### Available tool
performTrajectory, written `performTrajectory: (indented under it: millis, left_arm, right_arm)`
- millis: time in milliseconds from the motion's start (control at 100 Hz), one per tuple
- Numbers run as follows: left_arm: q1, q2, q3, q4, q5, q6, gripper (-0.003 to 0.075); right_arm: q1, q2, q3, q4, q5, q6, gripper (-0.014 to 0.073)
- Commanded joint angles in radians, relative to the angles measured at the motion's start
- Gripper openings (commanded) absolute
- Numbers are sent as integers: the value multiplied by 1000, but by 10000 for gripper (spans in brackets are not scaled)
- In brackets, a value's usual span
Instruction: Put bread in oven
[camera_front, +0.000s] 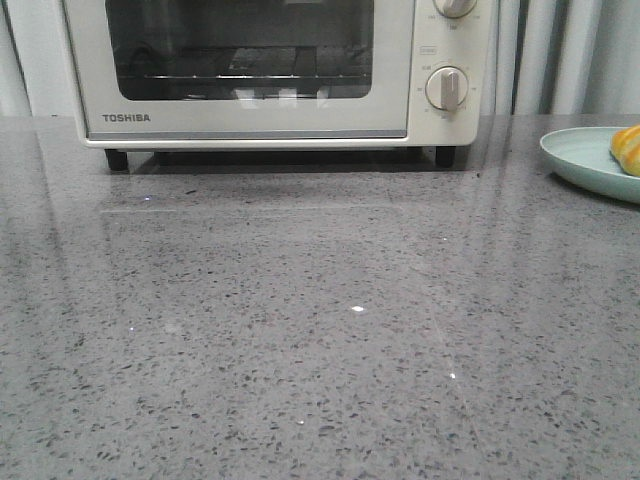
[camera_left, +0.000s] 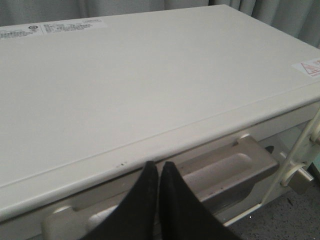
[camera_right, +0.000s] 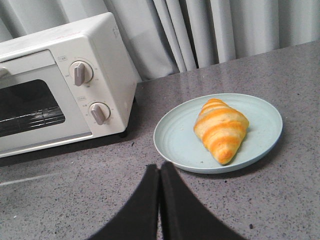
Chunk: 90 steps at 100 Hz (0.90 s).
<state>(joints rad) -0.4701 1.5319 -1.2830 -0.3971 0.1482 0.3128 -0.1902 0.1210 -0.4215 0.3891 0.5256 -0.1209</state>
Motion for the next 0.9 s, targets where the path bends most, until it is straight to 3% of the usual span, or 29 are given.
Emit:
performTrajectory:
  millis: [0, 450, 890]
  left_arm:
    - [2, -26, -32, -4, -52, -1, -21]
    - [2, -42, -12, 58, 126, -1, -22]
    - [2, -156, 228, 50, 150, -1, -22]
  right_arm:
    - [1, 20, -32, 3, -76, -7, -48]
    - [1, 20, -32, 3, -82, -7, -48]
    - [1, 20, -32, 40, -103, -7, -48]
